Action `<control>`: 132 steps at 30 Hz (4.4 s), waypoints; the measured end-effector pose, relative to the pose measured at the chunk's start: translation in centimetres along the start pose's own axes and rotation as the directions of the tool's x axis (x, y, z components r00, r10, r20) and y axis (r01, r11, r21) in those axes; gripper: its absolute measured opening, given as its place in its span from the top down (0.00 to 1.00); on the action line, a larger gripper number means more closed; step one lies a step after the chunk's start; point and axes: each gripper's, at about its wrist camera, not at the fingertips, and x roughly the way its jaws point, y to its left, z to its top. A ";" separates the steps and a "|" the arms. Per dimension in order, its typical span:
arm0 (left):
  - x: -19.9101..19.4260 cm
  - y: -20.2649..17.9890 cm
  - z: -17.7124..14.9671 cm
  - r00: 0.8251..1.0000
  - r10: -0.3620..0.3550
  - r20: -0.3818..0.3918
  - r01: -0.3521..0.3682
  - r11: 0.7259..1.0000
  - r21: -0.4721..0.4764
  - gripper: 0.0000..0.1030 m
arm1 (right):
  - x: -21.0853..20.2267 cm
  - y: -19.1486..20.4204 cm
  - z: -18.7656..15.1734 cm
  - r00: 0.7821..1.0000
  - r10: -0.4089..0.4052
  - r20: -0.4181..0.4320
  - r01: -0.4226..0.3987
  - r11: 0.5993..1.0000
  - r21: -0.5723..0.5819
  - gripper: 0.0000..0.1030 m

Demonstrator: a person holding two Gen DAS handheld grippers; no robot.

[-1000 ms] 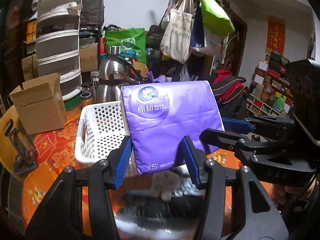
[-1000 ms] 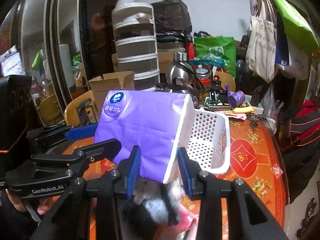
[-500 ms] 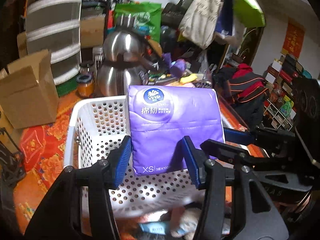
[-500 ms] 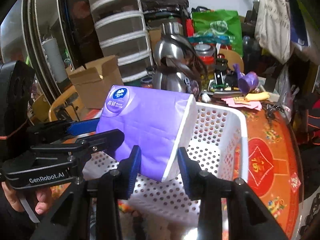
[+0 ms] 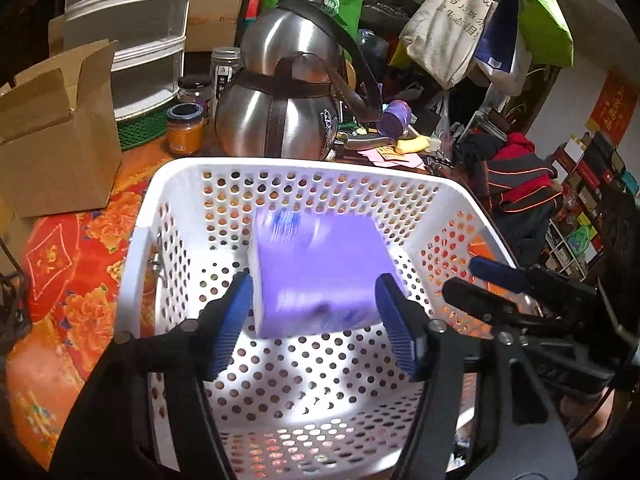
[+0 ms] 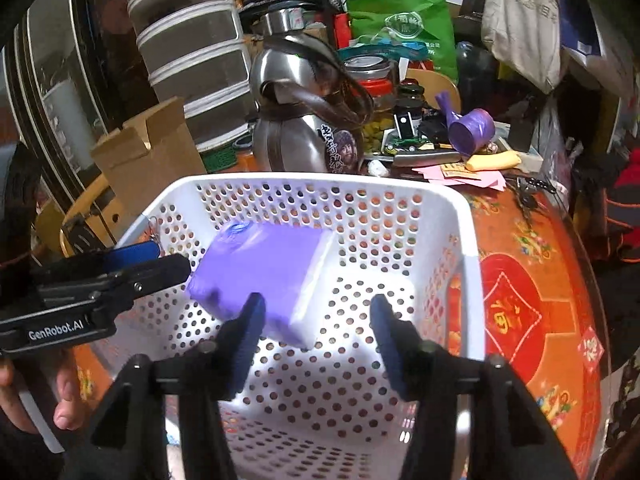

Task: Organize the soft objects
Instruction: 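Carry the purple tissue pack into the white basket and release it with both grippers, then grasp the clear plastic bag with the left gripper while the right gripper grasps it too, then carry the clear plastic bag into the white basket and release it with both grippers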

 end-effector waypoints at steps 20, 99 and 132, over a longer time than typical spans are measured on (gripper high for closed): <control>-12.1 -3.2 -8.3 0.993 0.011 0.114 -0.020 0.997 0.080 0.25 | -10.7 3.0 -5.4 0.985 -0.088 0.146 0.094 0.995 -0.037 0.42; -24.1 0.9 -28.2 0.980 -0.069 0.184 0.050 0.993 0.105 0.95 | -19.1 7.5 -26.2 0.975 0.025 0.221 0.001 0.993 -0.119 0.92; -19.0 -0.2 -4.6 0.980 -0.078 0.184 0.075 0.997 0.021 0.95 | -14.2 2.4 -4.8 0.972 -0.085 0.217 0.109 0.989 -0.101 0.93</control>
